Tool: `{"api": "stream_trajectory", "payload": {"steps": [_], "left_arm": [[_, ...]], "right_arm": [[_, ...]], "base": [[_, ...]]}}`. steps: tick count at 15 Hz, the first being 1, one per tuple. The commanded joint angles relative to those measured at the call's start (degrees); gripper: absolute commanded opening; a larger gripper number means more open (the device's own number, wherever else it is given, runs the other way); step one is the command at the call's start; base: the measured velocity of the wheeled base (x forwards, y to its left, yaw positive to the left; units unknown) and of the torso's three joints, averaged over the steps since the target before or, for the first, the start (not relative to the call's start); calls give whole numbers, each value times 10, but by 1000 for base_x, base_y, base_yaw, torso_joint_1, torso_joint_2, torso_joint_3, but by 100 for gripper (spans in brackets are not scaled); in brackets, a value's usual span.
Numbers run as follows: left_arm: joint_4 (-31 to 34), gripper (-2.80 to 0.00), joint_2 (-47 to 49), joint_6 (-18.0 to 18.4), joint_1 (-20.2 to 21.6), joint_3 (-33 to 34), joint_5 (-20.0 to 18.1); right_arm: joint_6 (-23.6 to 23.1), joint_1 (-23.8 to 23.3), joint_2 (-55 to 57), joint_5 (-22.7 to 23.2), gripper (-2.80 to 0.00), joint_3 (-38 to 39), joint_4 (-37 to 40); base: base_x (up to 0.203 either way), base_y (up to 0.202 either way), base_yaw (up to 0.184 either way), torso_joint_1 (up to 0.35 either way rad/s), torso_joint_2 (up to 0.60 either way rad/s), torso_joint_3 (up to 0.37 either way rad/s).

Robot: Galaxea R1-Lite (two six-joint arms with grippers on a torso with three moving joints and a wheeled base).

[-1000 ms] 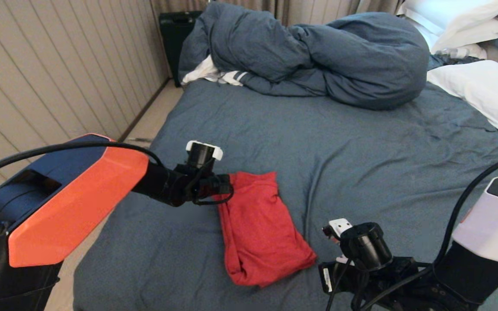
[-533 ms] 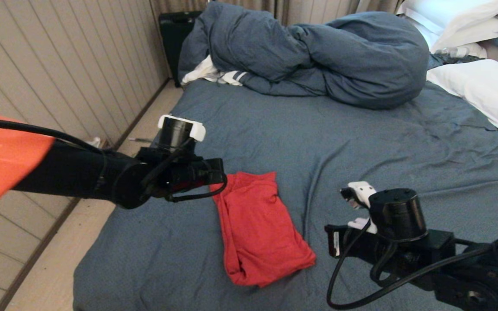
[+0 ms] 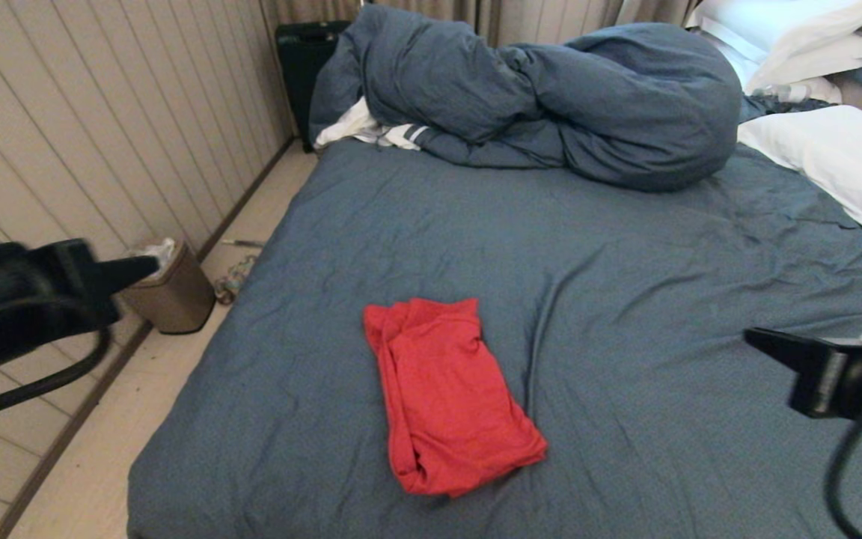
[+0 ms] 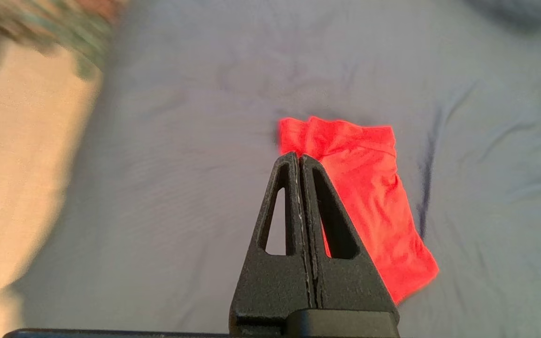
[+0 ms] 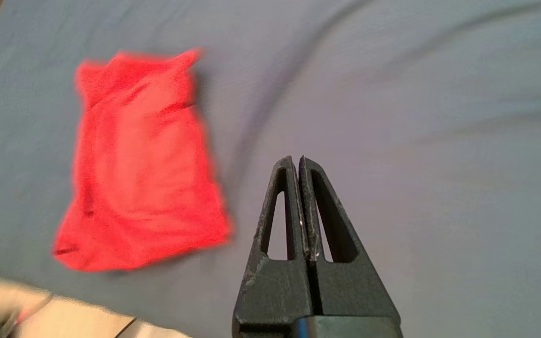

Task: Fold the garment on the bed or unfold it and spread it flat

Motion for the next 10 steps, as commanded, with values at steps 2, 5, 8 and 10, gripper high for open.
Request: {"api": "stream_trajectory", "payload": {"steps": [2, 5, 8, 10], "left_arm": [[106, -280, -272, 4, 25, 60, 31], [240, -280, -389, -27, 41, 157, 133], [353, -280, -415, -118, 95, 167, 167], [364, -280, -435, -103, 179, 172, 155]], "right_arm": [[-17, -45, -251, -2, -280, 40, 98], [-27, -70, -401, -12, -280, 108, 202], [2, -80, -421, -90, -280, 210, 250], [30, -93, -422, -143, -280, 217, 259]], "base": [[0, 0, 0, 0, 0, 0], [0, 0, 0, 0, 0, 0], [0, 0, 0, 0, 0, 0], [0, 0, 0, 0, 0, 0]]}}
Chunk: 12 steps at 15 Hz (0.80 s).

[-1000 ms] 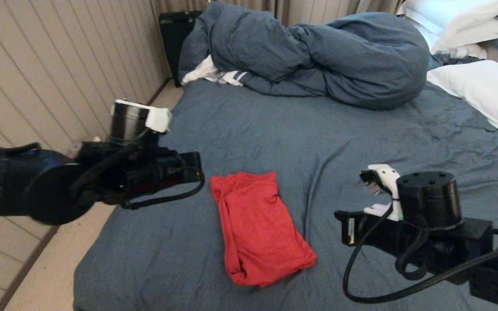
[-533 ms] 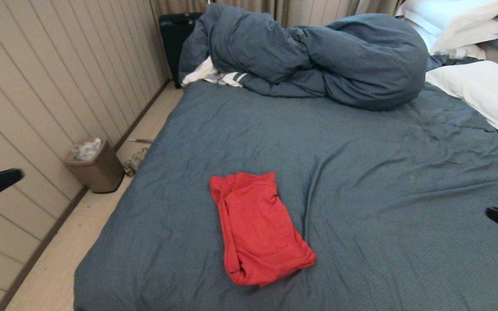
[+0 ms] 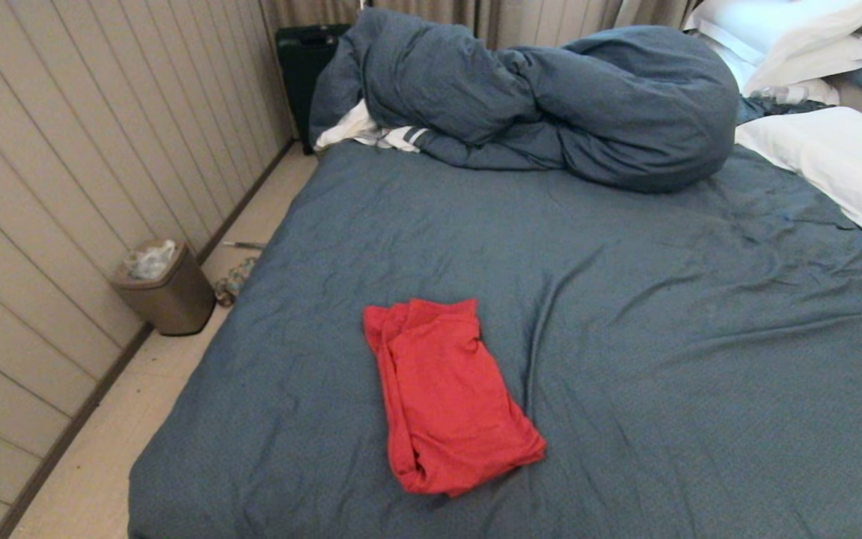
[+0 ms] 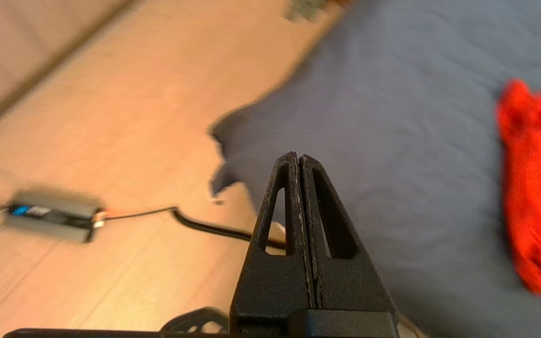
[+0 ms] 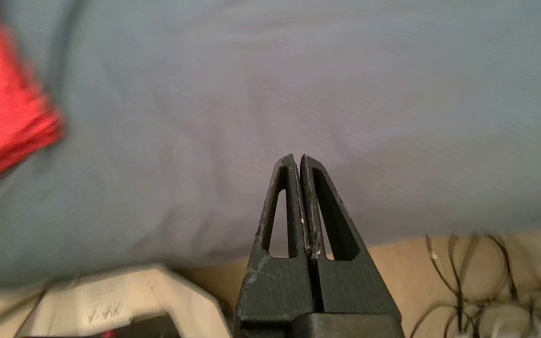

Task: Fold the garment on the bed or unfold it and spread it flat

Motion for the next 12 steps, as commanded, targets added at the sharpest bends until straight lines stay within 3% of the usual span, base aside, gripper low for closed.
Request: {"api": "stream_trajectory", "payload": {"steps": [1, 3, 5, 7, 8, 11, 12], "left_arm": [[2, -280, -36, 11, 51, 12, -9], [-47, -280, -37, 22, 55, 66, -22], [-154, -280, -37, 63, 55, 132, -35], [-325, -280, -37, 116, 55, 219, -61], [-380, -280, -37, 140, 55, 254, -86], [-445, -280, -37, 175, 55, 323, -180], [-474, -280, -37, 175, 55, 329, -209]], "right_arm": [[9, -9, -13, -18, -280, 11, 1], [65, -16, -13, -108, -280, 16, -2], [83, -17, -13, -172, -280, -1, -3], [86, -17, -13, -183, -280, -56, -1], [83, -17, -13, -184, -280, -87, 3], [40, -33, -11, -171, -280, -193, 85], [29, -70, -10, -150, -280, -216, 124]], "base": [[0, 0, 0, 0, 0, 0], [0, 0, 0, 0, 0, 0], [0, 0, 0, 0, 0, 0], [0, 0, 0, 0, 0, 0], [0, 0, 0, 0, 0, 0], [0, 0, 0, 0, 0, 0], [0, 0, 0, 0, 0, 0]]}}
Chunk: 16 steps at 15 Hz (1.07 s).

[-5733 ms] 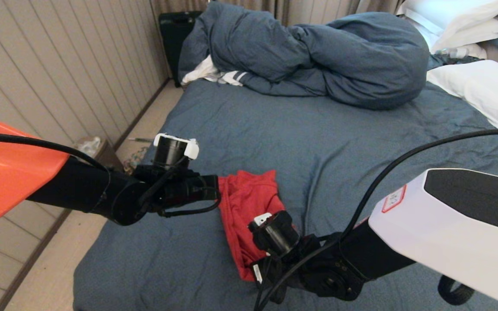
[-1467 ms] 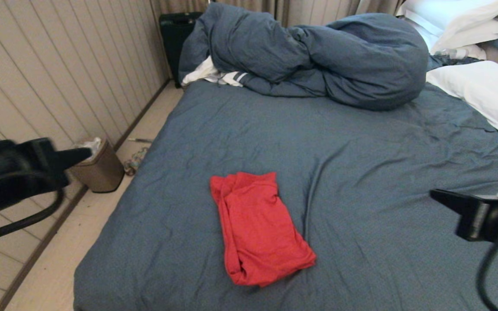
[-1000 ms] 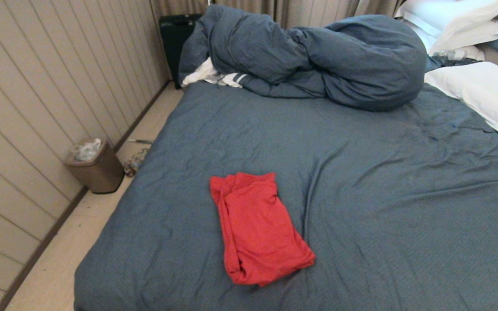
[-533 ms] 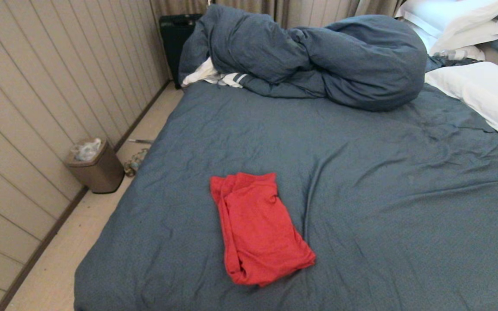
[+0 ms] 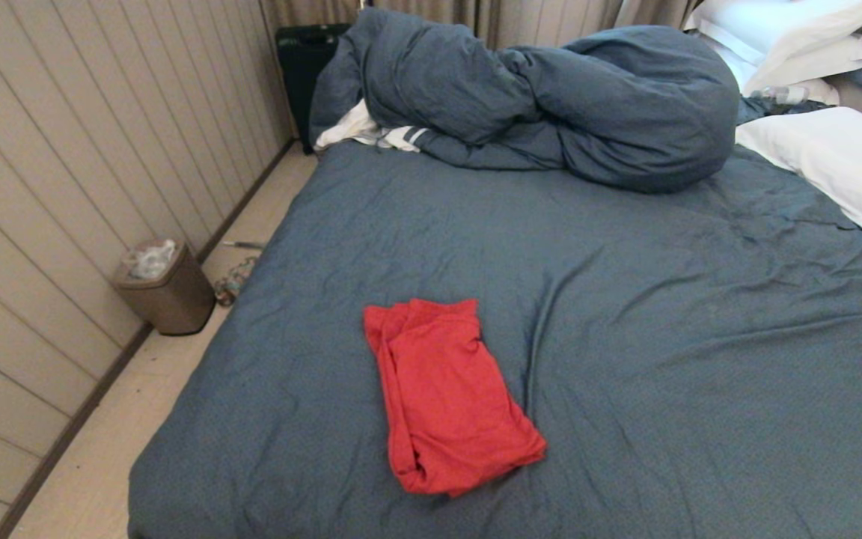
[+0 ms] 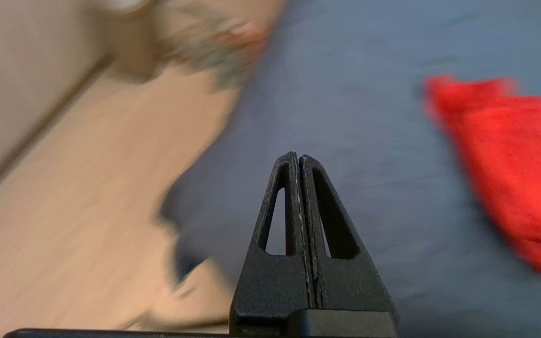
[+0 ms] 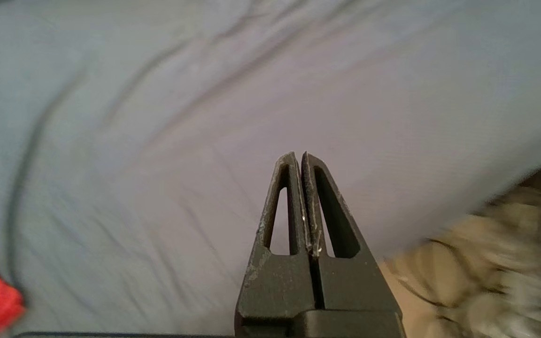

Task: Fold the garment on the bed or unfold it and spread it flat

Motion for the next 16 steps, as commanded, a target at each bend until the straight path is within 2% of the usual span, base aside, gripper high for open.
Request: {"api": "stream_trajectory", "payload": {"steps": [1, 2, 3, 4, 5, 7, 9, 10, 12, 13, 14, 15, 16], "left_arm": [[-31, -280, 4, 0, 0, 29, -22], [-38, -280, 4, 3, 0, 29, -24], [-48, -280, 3, 5, 0, 29, -14], [-51, -280, 3, 10, 0, 29, 4], [-53, -280, 4, 10, 0, 29, 14], [-51, -280, 3, 14, 1, 29, 105], [-52, -280, 3, 30, 2, 29, 172], [-53, -280, 2, 29, 5, 29, 191], [-48, -280, -6, 39, 43, 29, 194], [-50, -280, -15, 53, 76, 29, 196], [-52, -280, -27, 62, 86, 29, 196], [-51, -280, -40, 69, 82, 29, 186], [-44, -280, -67, 81, 78, 29, 147]], "right_arm": [[-9, -54, 3, 44, -280, -39, 49], [-15, -76, 2, 82, -280, -50, 76], [-19, -77, -1, 124, -280, -51, 99], [-27, -72, -10, 177, -280, -33, 100], [-37, -70, -20, 211, -280, -9, 90], [-62, -64, -41, 249, -280, 73, 26], [-103, -59, -80, 268, -280, 149, -46], [-129, -57, -120, 289, -280, 187, -70], [-157, -55, -157, 346, -280, 252, -105], [-155, -55, -158, 359, -280, 270, -136], [-152, -55, -158, 362, -280, 279, -163], [-150, -55, -158, 367, -280, 293, -193], [-153, -55, -158, 373, -280, 306, -218]], "base": [[0, 0, 0, 0, 0, 0], [0, 0, 0, 0, 0, 0], [0, 0, 0, 0, 0, 0], [0, 0, 0, 0, 0, 0], [0, 0, 0, 0, 0, 0], [0, 0, 0, 0, 0, 0], [0, 0, 0, 0, 0, 0], [0, 0, 0, 0, 0, 0], [0, 0, 0, 0, 0, 0], [0, 0, 0, 0, 0, 0], [0, 0, 0, 0, 0, 0], [0, 0, 0, 0, 0, 0], [0, 0, 0, 0, 0, 0]]}}
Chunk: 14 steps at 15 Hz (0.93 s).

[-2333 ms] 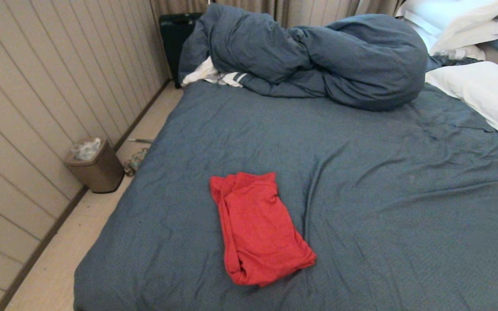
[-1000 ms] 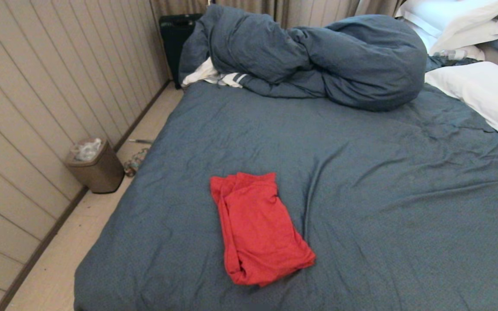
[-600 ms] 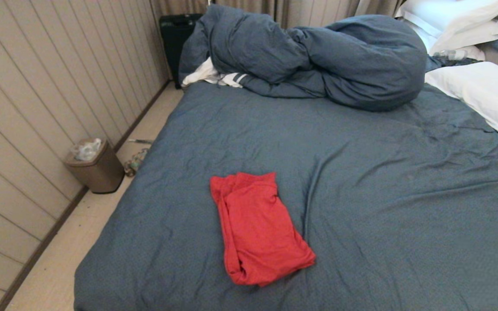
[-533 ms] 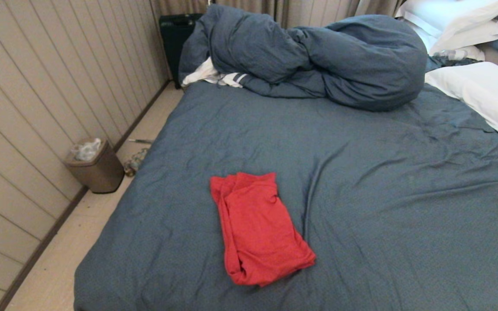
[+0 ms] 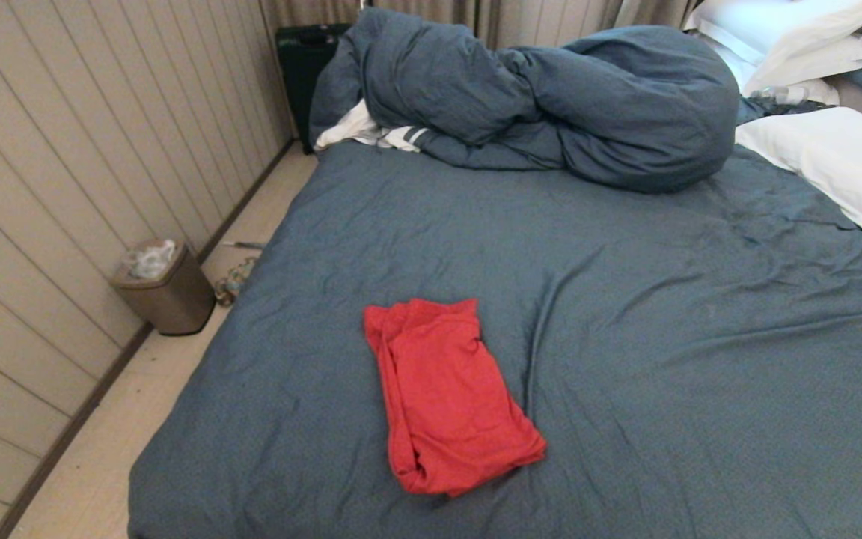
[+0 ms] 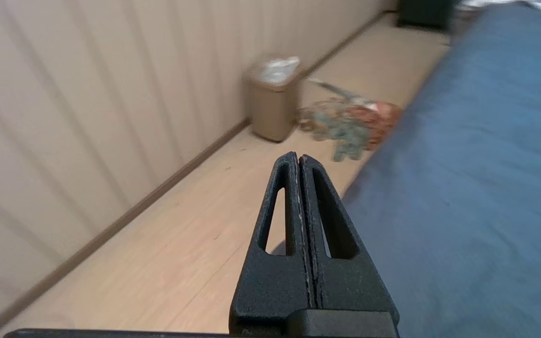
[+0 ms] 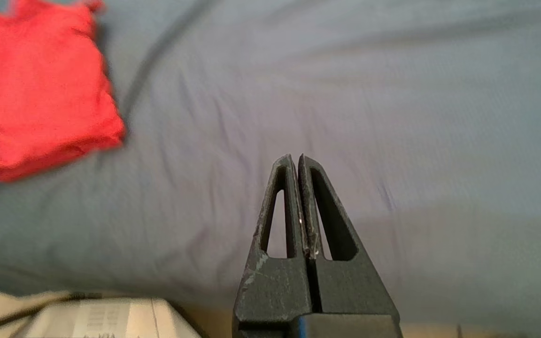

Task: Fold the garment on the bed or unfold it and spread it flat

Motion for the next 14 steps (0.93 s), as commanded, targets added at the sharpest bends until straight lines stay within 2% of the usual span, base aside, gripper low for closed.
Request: {"api": "stream_trajectory", "payload": {"steps": [1, 2, 3, 4, 7, 9, 11, 14], "left_arm": [[12, -280, -63, 24, -1, 23, -75], [27, -280, -87, 57, -4, 23, -172], [35, -280, -105, 89, -6, 23, -242], [38, -280, -114, 108, -8, 23, -263], [50, -280, -114, 45, -8, 23, -261], [60, -280, -114, 28, -8, 23, -262], [76, -280, -114, 49, -8, 23, -267], [83, -280, -114, 46, -8, 23, -267]], "right_arm": [[-2, 0, -6, 2, -280, 19, -26], [-2, 0, -6, 1, -280, 29, -55], [-2, 0, -6, 2, -280, 34, -70], [-5, 0, -6, 4, -280, 34, -54], [-96, 0, -6, 29, -280, 34, -51], [-97, 1, -7, 30, -280, 34, -49], [-84, 1, -7, 31, -280, 34, -49], [-63, 1, -4, 27, -280, 34, -50]], "base": [[0, 0, 0, 0, 0, 0], [0, 0, 0, 0, 0, 0], [0, 0, 0, 0, 0, 0], [0, 0, 0, 0, 0, 0], [0, 0, 0, 0, 0, 0], [0, 0, 0, 0, 0, 0], [0, 0, 0, 0, 0, 0], [0, 0, 0, 0, 0, 0]]}}
